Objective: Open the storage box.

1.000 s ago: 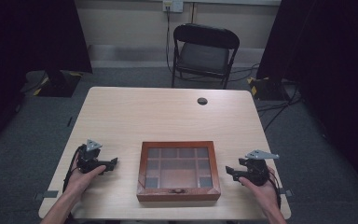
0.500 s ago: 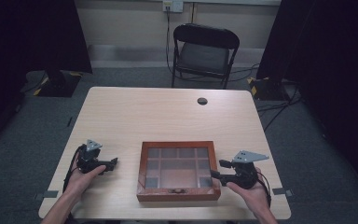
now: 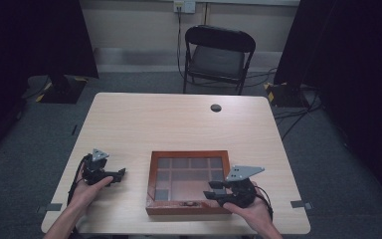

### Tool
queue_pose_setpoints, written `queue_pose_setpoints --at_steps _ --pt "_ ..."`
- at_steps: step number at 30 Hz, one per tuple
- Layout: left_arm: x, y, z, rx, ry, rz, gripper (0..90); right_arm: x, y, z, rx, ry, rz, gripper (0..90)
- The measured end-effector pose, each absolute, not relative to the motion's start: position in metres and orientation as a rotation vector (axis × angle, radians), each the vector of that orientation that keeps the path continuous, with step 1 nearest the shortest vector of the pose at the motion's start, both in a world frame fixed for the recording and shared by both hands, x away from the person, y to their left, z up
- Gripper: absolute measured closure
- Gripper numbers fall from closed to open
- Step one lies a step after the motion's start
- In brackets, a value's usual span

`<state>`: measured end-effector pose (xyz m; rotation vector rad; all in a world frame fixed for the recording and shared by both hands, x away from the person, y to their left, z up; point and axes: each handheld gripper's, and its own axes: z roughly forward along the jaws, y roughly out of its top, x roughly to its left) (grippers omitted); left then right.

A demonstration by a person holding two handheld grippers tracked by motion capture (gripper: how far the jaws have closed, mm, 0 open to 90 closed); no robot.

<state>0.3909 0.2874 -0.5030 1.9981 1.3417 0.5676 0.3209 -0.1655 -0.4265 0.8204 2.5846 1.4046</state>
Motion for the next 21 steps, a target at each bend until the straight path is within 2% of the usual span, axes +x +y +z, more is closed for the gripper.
queue_pose_setpoints --at_steps 9,21 --pt "0.39 0.286 -0.503 1.994 1.356 0.577 2.9 0.317 -0.142 -0.43 0.711 2.676 1.412 70.7" --pt "0.39 0.286 -0.503 1.992 1.358 0.573 2.8 0.316 -0.13 -0.44 0.648 2.754 1.401 77.9"
